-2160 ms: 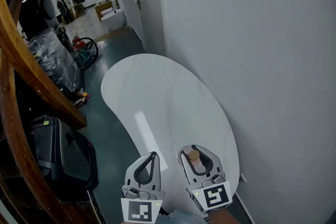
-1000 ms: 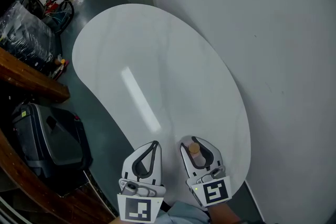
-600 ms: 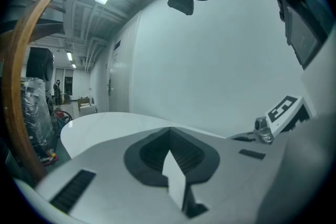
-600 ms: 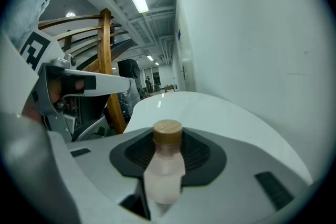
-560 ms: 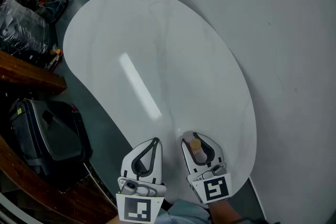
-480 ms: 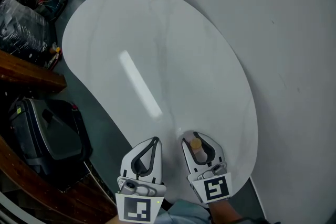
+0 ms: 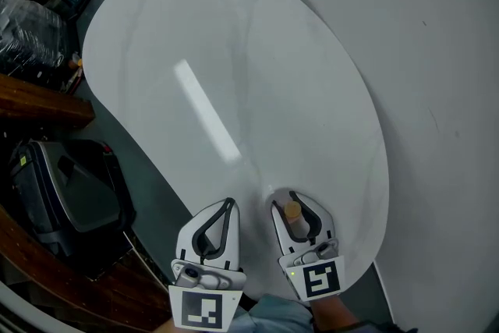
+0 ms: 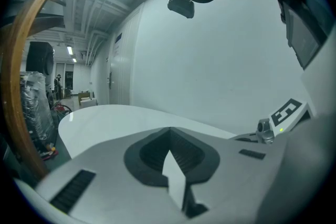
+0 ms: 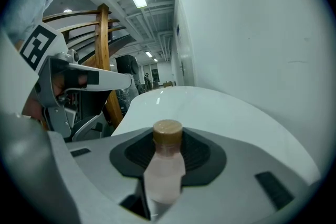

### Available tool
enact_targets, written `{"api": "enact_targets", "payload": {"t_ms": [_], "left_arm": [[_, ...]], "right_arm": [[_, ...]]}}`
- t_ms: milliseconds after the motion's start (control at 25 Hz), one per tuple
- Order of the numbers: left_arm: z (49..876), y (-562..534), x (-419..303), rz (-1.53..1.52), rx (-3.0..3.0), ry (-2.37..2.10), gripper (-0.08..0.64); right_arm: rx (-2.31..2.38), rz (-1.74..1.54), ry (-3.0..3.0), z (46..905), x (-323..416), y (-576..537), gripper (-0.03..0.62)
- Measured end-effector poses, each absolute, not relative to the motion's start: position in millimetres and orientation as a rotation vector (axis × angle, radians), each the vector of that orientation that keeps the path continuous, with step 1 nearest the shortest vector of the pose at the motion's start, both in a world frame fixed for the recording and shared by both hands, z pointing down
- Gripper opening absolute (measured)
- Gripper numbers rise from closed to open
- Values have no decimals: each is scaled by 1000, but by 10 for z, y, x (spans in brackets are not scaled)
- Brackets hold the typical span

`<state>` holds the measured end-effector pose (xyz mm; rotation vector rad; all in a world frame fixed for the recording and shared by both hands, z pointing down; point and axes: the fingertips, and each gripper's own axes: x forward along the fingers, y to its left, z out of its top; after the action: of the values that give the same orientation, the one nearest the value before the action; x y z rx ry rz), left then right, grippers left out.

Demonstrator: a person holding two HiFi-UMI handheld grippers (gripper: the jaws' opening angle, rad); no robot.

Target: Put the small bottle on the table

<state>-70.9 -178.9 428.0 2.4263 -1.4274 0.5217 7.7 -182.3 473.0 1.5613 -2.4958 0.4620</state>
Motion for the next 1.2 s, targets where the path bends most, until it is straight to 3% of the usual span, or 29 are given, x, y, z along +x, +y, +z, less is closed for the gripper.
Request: {"api": "enact_targets", "payload": {"t_ms": [1120,1200], "left_arm": [[4191,-1722,-822,502,2410,-1482,0],[4160,-1718,-843,492,2413,-1490,0]], "right_arm": [[1568,358,-2494,4720,-10,-1772,140],[1567,352,-2512,4661,-47,-1780,163]]}}
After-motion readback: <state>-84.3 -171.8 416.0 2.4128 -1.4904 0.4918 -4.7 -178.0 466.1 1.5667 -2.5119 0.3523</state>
